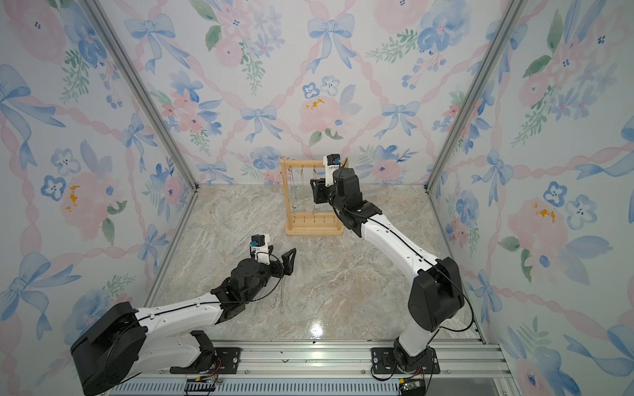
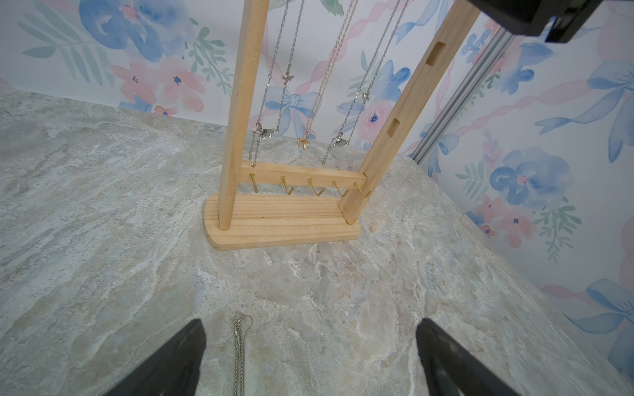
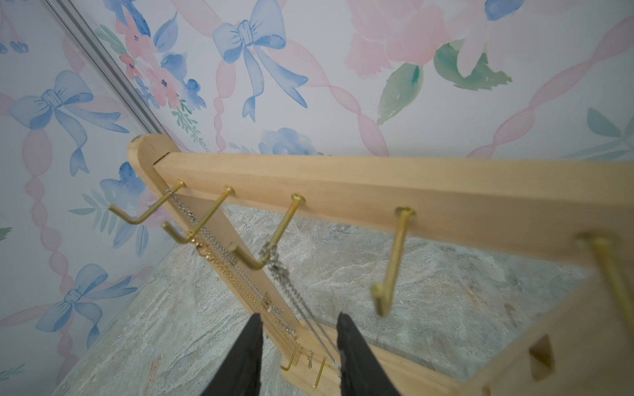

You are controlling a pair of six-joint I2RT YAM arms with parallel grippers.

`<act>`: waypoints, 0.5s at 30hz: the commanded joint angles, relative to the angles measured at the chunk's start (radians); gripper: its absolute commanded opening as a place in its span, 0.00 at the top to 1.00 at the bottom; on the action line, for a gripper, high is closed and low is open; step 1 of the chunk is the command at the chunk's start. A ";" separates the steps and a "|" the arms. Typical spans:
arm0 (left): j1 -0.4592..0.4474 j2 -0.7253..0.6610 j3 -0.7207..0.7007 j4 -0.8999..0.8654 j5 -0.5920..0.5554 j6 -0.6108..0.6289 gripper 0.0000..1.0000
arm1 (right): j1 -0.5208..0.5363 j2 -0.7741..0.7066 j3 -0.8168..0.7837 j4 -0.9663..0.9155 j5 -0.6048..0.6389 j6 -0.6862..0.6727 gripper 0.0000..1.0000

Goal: Take the necklace off the jewelry display stand
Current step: Take off the necklace from the stand.

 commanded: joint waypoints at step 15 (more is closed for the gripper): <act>0.009 0.016 -0.004 0.016 0.020 -0.003 0.02 | -0.007 0.068 0.092 -0.035 -0.001 -0.016 0.67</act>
